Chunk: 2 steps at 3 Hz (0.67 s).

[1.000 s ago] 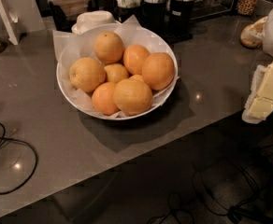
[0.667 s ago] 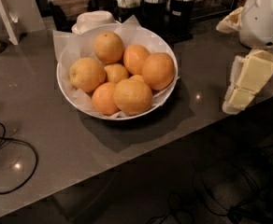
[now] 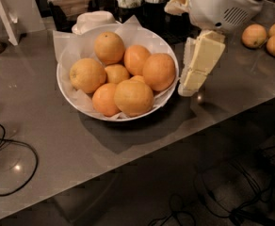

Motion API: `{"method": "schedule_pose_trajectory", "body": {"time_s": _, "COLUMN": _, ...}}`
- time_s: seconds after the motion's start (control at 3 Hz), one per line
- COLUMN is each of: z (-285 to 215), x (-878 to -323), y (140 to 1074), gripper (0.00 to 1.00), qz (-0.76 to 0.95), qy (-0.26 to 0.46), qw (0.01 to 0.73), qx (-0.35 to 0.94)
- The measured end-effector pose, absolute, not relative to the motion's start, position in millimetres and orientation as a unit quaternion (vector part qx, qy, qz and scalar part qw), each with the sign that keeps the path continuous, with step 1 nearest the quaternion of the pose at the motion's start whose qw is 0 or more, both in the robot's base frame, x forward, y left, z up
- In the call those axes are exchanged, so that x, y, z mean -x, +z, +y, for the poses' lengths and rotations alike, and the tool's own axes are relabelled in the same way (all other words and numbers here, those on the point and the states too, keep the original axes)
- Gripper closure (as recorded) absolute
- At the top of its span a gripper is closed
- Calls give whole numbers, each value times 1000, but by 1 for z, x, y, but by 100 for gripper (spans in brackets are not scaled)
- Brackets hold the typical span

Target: Pick orange from white bowl

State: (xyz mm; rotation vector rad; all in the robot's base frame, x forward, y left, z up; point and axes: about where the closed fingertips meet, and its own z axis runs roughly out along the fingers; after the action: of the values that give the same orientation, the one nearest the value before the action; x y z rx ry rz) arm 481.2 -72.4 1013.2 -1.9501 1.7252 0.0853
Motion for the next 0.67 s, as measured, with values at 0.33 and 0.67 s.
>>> {"method": "schedule_pose_trajectory", "body": {"time_s": 0.33, "z": -44, "x": -500, "y": 1006, "gripper": 0, "qz": 631, "qy": 45, "qw": 265, "qx": 728}}
{"method": "schedule_pose_trajectory", "body": {"time_s": 0.67, "z": -29, "x": -525, "y": 983, "gripper": 0, "qz": 645, "qy": 58, "qw": 237, "qx": 724}}
